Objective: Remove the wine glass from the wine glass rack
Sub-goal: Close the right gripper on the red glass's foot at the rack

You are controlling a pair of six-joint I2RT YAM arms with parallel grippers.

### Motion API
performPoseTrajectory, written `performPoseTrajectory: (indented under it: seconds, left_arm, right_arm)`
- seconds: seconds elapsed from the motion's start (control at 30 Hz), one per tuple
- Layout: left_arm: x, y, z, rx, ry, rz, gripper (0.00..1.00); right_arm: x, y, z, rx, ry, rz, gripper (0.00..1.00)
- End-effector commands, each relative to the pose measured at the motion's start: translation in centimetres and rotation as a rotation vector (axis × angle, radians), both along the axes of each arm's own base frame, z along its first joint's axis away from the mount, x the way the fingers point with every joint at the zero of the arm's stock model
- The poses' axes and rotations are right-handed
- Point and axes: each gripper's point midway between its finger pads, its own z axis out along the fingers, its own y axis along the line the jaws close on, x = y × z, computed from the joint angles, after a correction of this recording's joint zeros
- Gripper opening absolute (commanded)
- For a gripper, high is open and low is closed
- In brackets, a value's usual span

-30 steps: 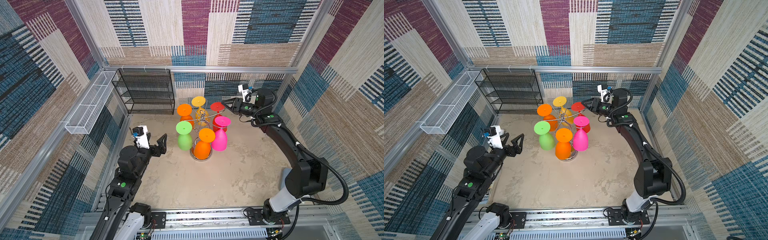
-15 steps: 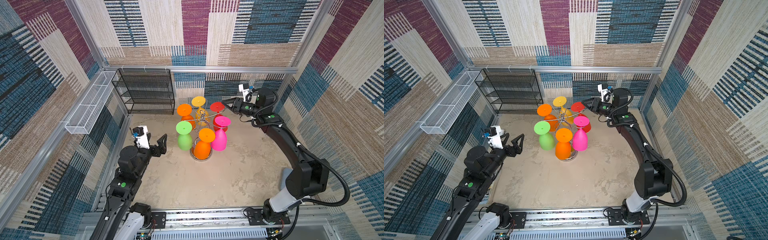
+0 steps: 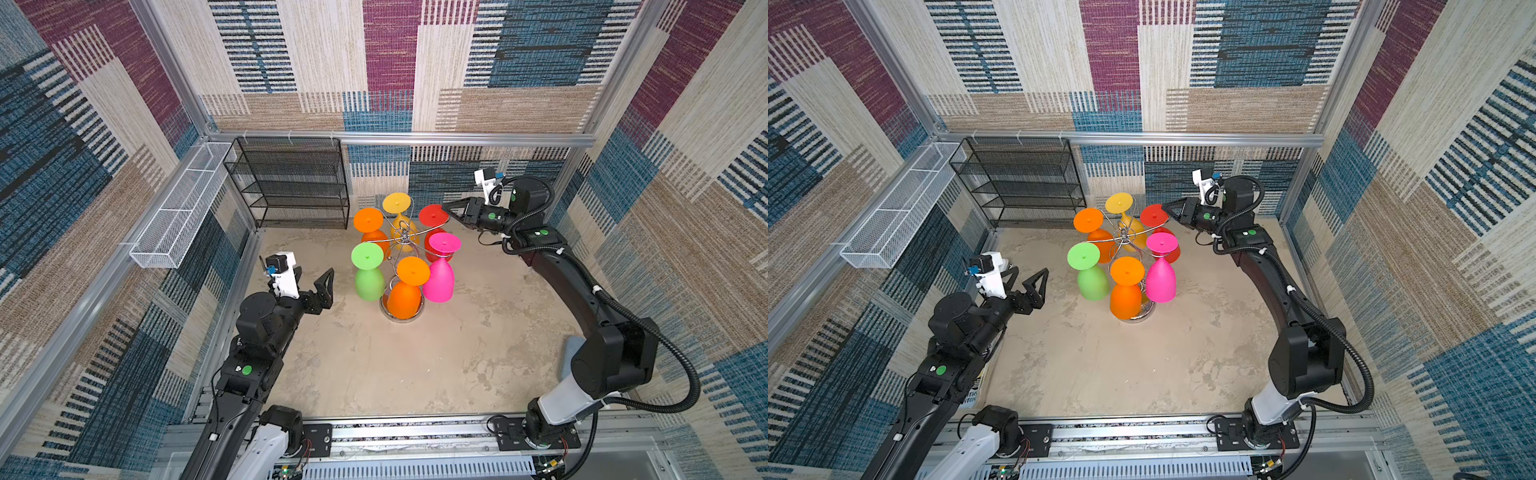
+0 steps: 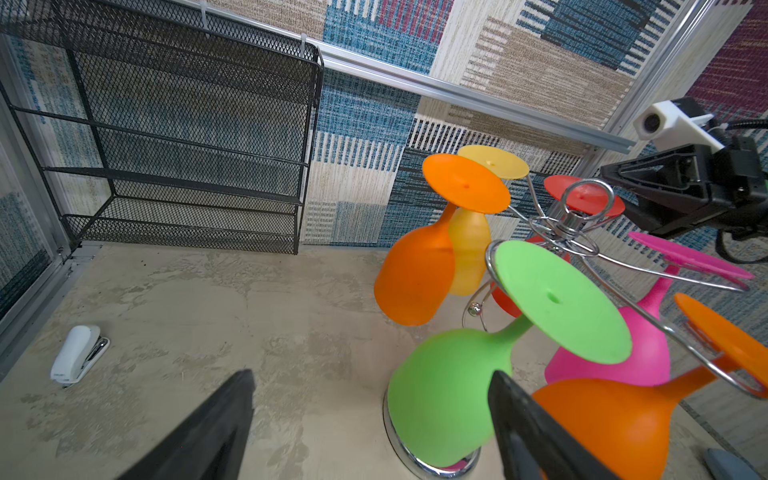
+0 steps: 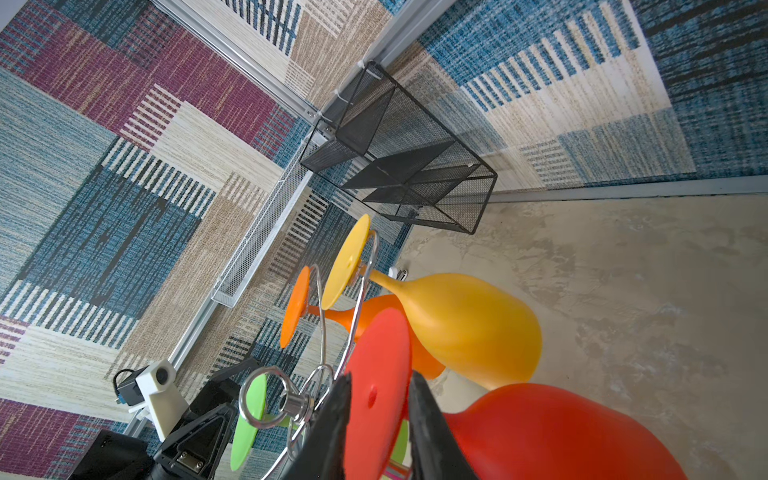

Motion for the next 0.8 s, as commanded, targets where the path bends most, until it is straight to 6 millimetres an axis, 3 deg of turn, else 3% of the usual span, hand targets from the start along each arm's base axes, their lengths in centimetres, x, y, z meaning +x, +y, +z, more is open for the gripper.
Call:
performPoseTrajectory:
  seconds: [0.0,0.63,0.77]
  left_arm:
    - [0.0,0.0,0.3,-0.004,-0.01,-0.002,0.9]
    - [-0.1,0.2,0.3,-0.003,-0.01,0.008,0.9]
    - [-0.2,0.2,0.2,-0.001,-0.009,0.008,0.9]
  right_arm:
    - [-0.3,0.5,-0.1,-0.004,0.011,0.026,0.26]
    - [0.0,0.7,-1.8,-0.077,0.059,0.018,0.23]
    - [0.1,0.7,-2.2,-0.079,0.072,0.016,0.12]
